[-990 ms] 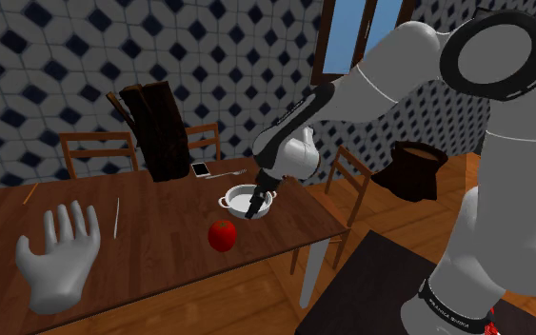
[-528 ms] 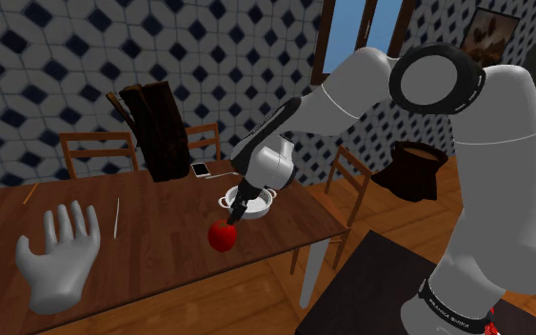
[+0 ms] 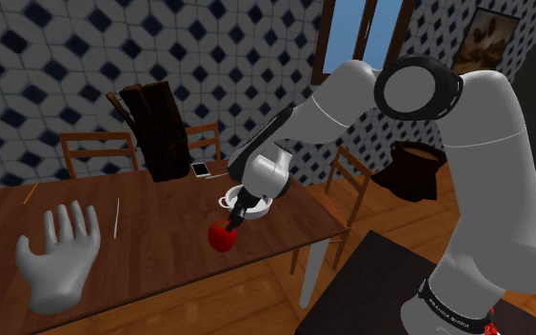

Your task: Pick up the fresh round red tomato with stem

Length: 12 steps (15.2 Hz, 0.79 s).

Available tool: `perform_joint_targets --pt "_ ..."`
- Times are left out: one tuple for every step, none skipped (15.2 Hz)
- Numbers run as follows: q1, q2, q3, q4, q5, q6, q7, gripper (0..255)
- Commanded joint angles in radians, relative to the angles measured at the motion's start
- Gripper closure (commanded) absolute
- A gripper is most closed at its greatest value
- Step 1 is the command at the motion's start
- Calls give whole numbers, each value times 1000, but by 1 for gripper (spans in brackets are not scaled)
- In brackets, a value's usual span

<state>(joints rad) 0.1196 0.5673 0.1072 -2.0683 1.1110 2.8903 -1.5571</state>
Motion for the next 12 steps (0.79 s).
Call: perform_joint_targets --pt "-1 3 2 2 2 1 -3 255" --pt "-1 3 2 1 3 2 -3 255" --pt "-1 3 2 1 2 2 -3 255" --pt "-1 2 2 1 2 2 -3 255" --pt "-1 3 1 2 2 1 -3 255" --pt "-1 3 1 2 2 1 -3 255" --pt "-1 3 2 2 2 1 -3 255" --pt "-1 3 2 2 3 2 -3 255" --pt "-2 2 3 0 4 2 -5 255" --pt "4 -11 -5 -6 -7 -5 10 255" --pt "10 -24 -12 -13 -19 -11 24 255" --pt "15 -37 -20 -19 -31 -18 39 255"
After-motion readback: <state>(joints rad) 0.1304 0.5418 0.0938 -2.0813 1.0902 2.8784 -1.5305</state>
